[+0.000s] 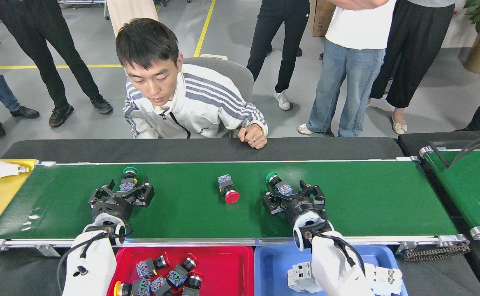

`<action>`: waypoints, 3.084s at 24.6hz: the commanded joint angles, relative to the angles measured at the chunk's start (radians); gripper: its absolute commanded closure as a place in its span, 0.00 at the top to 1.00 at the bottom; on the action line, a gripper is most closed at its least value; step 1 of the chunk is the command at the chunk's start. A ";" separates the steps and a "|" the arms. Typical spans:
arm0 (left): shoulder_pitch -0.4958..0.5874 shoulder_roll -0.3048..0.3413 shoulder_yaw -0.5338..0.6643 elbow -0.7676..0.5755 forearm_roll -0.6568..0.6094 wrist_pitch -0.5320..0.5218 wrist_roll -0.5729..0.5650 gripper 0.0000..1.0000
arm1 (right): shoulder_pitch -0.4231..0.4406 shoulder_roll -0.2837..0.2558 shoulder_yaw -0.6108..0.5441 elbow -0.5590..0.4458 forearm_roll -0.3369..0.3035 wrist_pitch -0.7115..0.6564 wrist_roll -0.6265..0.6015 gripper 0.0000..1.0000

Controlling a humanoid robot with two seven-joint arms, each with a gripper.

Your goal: Pick switch part from conveyor to tray

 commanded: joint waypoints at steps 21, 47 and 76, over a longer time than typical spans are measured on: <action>0.718 0.071 0.036 -1.032 0.061 -0.777 0.114 0.96 | 0.583 -0.183 0.152 -0.823 0.003 -0.519 -0.067 1.00; 0.773 0.007 0.326 -0.954 0.059 -0.467 0.105 1.00 | 0.781 -0.125 -0.816 -0.766 -0.026 -0.527 -0.375 1.00; 0.340 0.074 0.119 -0.465 0.116 -0.108 -0.119 0.11 | 0.663 -0.186 -0.655 -0.755 0.086 -0.478 -0.297 0.99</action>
